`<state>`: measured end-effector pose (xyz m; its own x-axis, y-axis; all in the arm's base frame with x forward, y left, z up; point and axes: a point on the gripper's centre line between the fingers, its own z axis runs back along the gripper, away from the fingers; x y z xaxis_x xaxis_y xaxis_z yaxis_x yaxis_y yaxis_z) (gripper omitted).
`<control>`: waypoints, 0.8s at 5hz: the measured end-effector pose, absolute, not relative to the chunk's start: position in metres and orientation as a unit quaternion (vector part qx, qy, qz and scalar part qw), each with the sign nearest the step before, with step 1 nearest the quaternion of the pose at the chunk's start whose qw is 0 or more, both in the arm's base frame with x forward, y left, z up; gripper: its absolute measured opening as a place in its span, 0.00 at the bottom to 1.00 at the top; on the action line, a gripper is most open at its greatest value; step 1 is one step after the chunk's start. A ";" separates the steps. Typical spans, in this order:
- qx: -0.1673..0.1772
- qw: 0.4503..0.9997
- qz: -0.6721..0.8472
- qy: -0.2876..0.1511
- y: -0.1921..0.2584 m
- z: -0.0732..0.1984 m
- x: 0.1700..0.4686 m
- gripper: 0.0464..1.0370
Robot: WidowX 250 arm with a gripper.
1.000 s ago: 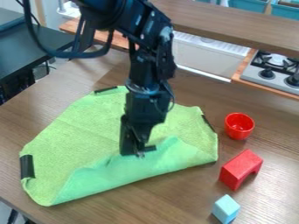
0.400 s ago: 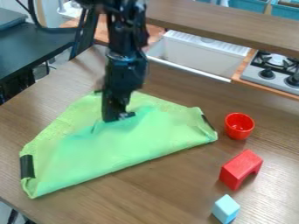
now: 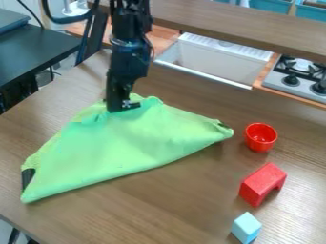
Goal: Fold the cloth from bottom right to top left
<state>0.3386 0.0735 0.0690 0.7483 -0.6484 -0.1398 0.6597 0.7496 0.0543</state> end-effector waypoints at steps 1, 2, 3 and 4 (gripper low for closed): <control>0.051 0.931 -0.356 0.057 0.087 0.071 0.352 0.00; 0.052 0.922 -0.379 0.065 0.091 0.069 0.359 0.00; 0.060 0.913 -0.399 0.065 0.094 0.073 0.370 0.00; 0.052 0.910 -0.405 0.067 0.100 0.070 0.376 0.00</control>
